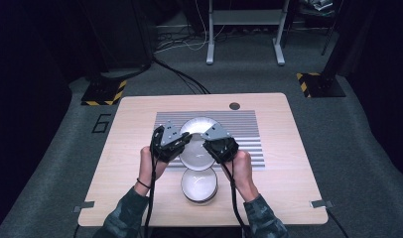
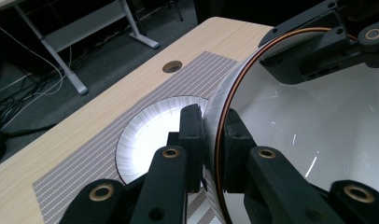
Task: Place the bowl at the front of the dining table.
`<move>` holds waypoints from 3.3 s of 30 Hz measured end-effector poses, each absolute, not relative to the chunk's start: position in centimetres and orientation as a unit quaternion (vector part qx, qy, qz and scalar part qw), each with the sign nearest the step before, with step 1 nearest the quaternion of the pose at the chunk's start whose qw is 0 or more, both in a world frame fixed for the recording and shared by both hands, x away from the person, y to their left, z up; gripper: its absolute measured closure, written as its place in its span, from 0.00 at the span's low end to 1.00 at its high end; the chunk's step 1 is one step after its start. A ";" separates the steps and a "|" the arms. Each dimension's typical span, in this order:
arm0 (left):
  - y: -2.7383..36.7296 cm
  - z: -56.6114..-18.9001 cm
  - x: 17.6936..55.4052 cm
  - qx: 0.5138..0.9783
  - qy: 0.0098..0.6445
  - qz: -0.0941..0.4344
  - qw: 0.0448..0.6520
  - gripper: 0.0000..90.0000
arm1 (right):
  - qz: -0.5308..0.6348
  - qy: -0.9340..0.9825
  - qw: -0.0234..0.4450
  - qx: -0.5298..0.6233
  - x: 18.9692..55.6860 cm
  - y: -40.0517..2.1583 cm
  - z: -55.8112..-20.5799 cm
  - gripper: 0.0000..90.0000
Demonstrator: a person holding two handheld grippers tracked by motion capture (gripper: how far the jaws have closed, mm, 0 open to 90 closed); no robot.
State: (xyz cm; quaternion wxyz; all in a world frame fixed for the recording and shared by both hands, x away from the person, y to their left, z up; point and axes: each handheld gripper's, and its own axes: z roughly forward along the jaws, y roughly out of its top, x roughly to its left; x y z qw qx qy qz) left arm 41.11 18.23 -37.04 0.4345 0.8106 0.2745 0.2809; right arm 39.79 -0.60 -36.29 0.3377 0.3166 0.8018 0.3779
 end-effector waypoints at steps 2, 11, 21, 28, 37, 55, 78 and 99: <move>18.2 -37.0 41.3 0.810 0.275 0.281 0.435 0.91 | 0.377 0.802 0.339 0.317 40.0 -0.5 -36.3 0.90; 18.1 -37.0 42.2 0.810 0.276 0.282 0.434 0.90 | 0.377 0.799 0.340 0.322 40.9 -0.5 -36.3 0.90; 18.0 -37.2 43.2 0.809 0.277 0.283 0.434 0.90 | 0.374 0.798 0.340 0.327 41.8 -0.4 -36.5 0.90; 18.0 -37.2 44.1 0.811 0.281 0.272 0.435 0.90 | 0.375 0.797 0.339 0.331 42.6 -0.6 -36.6 0.90; 17.7 -37.2 44.9 0.812 0.280 0.275 0.431 0.90 | 0.373 0.795 0.337 0.338 43.4 -0.6 -36.7 0.90; 17.4 -37.5 46.8 0.816 0.287 0.267 0.426 0.89 | 0.370 0.793 0.333 0.352 45.2 -0.8 -37.3 0.89; 16.9 -38.4 49.0 0.820 0.295 0.259 0.417 0.89 | 0.363 0.792 0.326 0.368 47.3 -0.8 -38.2 0.89; 16.9 -39.5 50.7 0.824 0.304 0.252 0.407 0.89 | 0.353 0.793 0.318 0.382 48.8 -0.5 -39.4 0.89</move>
